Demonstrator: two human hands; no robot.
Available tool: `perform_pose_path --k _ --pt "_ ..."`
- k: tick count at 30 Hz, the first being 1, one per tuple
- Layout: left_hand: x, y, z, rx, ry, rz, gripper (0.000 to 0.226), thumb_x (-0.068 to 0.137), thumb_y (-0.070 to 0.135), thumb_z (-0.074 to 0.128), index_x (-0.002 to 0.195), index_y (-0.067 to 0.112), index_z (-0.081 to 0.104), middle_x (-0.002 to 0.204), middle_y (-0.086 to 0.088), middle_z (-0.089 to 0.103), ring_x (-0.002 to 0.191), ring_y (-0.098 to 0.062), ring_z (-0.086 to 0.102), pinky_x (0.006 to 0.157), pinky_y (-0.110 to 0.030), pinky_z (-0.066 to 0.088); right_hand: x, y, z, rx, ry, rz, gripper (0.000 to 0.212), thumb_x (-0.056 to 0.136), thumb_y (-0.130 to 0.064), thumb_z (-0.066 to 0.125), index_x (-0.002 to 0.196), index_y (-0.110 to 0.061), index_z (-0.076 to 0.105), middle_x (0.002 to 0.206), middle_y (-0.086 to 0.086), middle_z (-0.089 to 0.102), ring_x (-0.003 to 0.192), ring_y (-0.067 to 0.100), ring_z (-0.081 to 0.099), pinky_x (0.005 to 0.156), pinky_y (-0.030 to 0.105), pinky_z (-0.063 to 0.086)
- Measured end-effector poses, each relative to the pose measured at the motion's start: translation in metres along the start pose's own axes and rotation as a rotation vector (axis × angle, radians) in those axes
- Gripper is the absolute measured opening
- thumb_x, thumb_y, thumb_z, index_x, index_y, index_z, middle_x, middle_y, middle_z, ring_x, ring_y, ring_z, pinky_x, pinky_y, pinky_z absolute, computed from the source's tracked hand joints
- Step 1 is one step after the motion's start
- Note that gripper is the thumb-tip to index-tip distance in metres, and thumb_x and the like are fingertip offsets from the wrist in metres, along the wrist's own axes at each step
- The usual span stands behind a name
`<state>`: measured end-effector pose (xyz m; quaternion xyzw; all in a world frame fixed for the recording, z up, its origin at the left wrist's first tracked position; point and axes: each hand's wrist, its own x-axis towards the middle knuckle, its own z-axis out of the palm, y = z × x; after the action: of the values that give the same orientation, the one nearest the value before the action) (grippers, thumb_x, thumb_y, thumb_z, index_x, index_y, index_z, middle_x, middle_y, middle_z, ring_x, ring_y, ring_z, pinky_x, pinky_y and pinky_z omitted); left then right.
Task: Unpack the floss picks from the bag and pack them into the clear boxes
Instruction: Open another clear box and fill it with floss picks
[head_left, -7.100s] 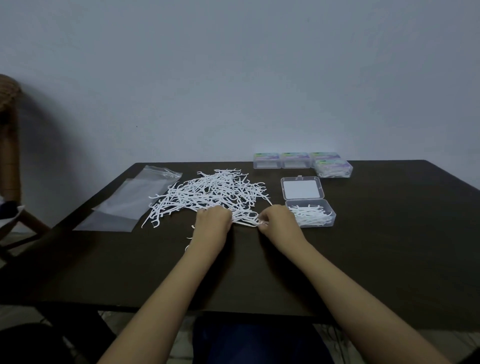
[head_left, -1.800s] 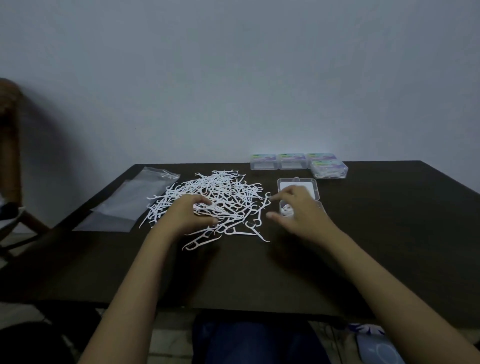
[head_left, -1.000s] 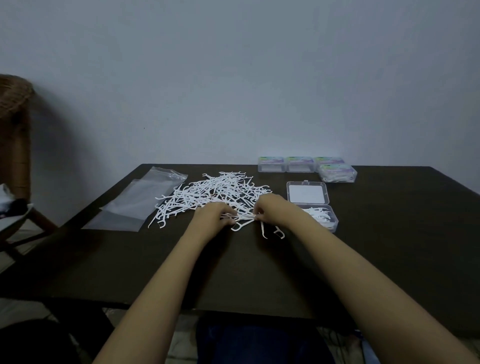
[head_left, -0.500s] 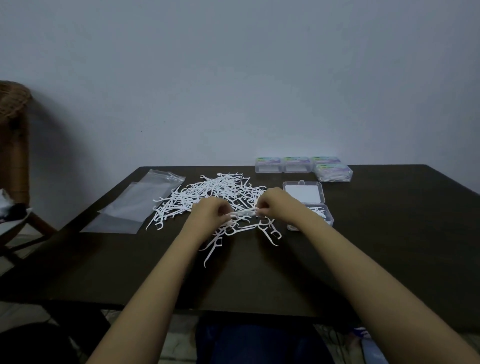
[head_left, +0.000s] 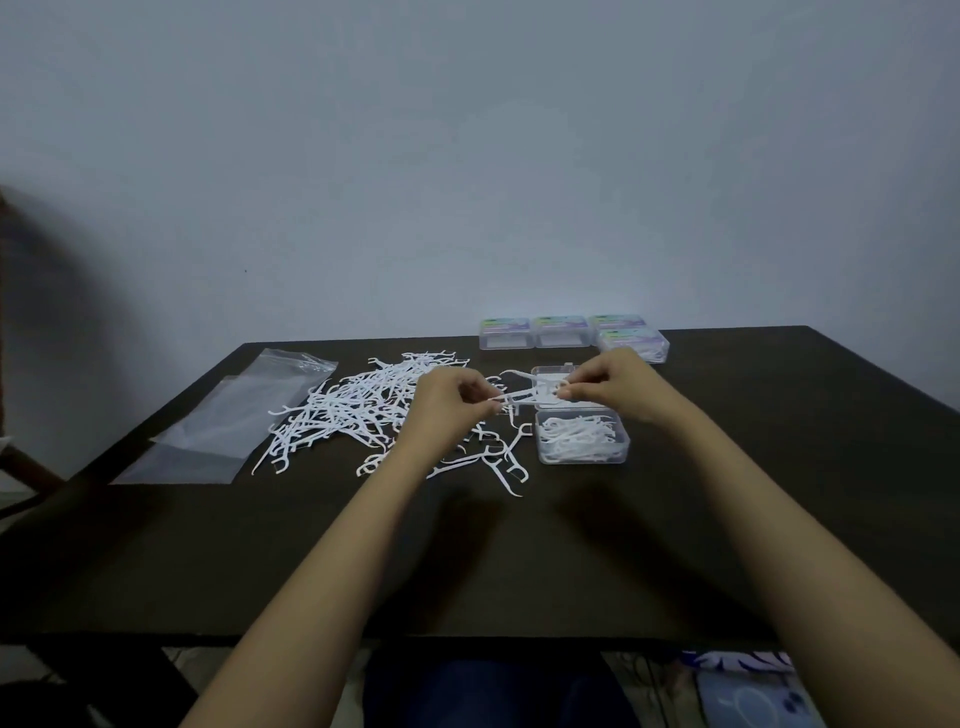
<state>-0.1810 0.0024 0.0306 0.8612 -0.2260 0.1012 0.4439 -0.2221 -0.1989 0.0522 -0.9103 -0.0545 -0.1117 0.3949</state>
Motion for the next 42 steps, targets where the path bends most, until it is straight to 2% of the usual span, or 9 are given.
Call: perform_pose_path --k 3,6,14,20,25,28,33,38,42 --pt "0.005 0.009 0.022 -0.054 -0.006 -0.015 0.008 0.075 0.005 0.073 0.084 0.004 0.073 0.074 -0.006 0.068 0.054 0.003 0.052 0.054 -0.006 0.039 -0.009 0.016 -0.010 0.042 0.043 0.052 0.022 0.082 -0.013 0.067 0.101 0.000 0.070 0.095 0.009 0.070 0.083 0.015 0.062 0.073 0.020 0.048" --pt "0.009 0.012 0.042 -0.098 -0.019 -0.035 0.008 0.076 0.006 0.073 0.083 0.005 0.073 0.072 -0.005 0.069 0.054 0.003 0.053 0.056 -0.011 0.041 -0.015 0.031 -0.016 0.085 0.078 0.085 0.020 0.082 -0.013 0.067 0.099 -0.001 0.071 0.092 0.011 0.071 0.082 0.017 0.061 0.074 0.025 0.047" --pt "0.012 0.010 0.069 -0.111 -0.114 -0.035 0.022 0.073 0.010 0.077 0.093 0.005 0.072 0.076 0.000 0.065 0.055 0.005 0.054 0.056 -0.003 0.041 -0.020 0.057 -0.015 0.095 0.093 0.151 0.019 0.081 -0.011 0.069 0.097 -0.001 0.071 0.089 0.011 0.071 0.077 0.013 0.059 0.070 0.023 0.045" --pt "0.012 0.004 0.064 -0.212 -0.085 -0.056 0.045 0.066 0.008 0.082 0.108 0.006 0.066 0.082 -0.001 0.063 0.068 -0.009 0.055 0.076 -0.022 0.051 -0.017 0.063 -0.010 0.056 0.075 0.150 0.020 0.080 -0.012 0.070 0.097 -0.003 0.072 0.087 0.005 0.069 0.069 0.001 0.057 0.066 0.014 0.043" --pt "0.006 -0.002 0.061 -0.142 -0.100 0.012 0.036 0.068 0.007 0.080 0.102 0.010 0.070 0.074 0.012 0.061 0.065 -0.002 0.054 0.073 -0.020 0.048 -0.016 0.058 -0.004 -0.041 0.007 0.114 0.031 0.076 -0.014 0.073 0.106 -0.007 0.069 0.093 0.007 0.067 0.076 0.009 0.057 0.074 0.022 0.048" --pt "0.004 -0.005 0.061 -0.133 -0.085 0.050 0.031 0.068 0.008 0.079 0.098 0.010 0.072 0.073 0.010 0.063 0.061 0.004 0.054 0.068 -0.013 0.046 -0.018 0.056 -0.004 -0.072 0.014 0.095 0.033 0.077 -0.017 0.073 0.109 -0.011 0.068 0.085 -0.002 0.059 0.070 0.006 0.051 0.065 0.014 0.042" --pt "0.003 -0.006 0.066 -0.060 -0.102 0.118 0.016 0.074 0.009 0.075 0.090 0.010 0.074 0.084 -0.005 0.070 0.068 -0.003 0.055 0.065 -0.011 0.042 -0.023 0.060 -0.013 -0.089 -0.016 0.112 0.018 0.080 -0.016 0.070 0.097 -0.012 0.073 0.079 -0.010 0.057 0.067 0.005 0.049 0.060 0.013 0.038" --pt "0.004 -0.005 0.066 0.006 -0.128 0.175 0.013 0.078 0.008 0.071 0.091 0.006 0.073 0.087 -0.005 0.071 0.070 -0.006 0.057 0.063 -0.004 0.039 -0.023 0.061 -0.016 -0.054 -0.055 0.146 0.005 0.082 -0.014 0.068 0.084 -0.017 0.071 0.080 -0.008 0.062 0.078 0.005 0.057 0.066 0.014 0.043" --pt "0.006 -0.006 0.064 0.020 -0.099 0.202 0.010 0.081 0.005 0.068 0.089 0.006 0.072 0.085 -0.004 0.070 0.071 -0.007 0.057 0.066 -0.006 0.039 -0.022 0.063 -0.018 -0.075 -0.008 0.116 0.011 0.086 -0.015 0.063 0.078 -0.023 0.064 0.080 -0.010 0.062 0.080 0.005 0.057 0.070 0.016 0.045"
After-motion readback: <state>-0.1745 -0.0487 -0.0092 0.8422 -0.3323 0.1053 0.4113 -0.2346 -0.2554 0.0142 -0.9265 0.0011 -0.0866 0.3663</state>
